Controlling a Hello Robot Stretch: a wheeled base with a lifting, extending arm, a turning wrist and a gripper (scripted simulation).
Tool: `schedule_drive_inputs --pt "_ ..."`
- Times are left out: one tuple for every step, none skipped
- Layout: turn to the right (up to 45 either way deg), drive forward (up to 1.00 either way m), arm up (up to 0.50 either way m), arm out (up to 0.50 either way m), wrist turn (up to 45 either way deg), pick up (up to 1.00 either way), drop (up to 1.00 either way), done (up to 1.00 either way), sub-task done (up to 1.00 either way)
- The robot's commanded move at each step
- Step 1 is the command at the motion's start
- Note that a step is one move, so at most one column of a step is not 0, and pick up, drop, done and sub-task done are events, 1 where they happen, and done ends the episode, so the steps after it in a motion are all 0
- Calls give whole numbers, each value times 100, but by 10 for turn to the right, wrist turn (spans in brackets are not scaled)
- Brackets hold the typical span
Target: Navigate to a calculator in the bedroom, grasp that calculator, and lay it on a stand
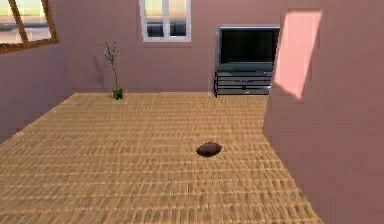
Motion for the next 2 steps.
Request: schedule_drive_inputs --pt "-150 0 0 0 0 0 0 0 0" --pt "0 100 0 0 0 0 0 0 0"
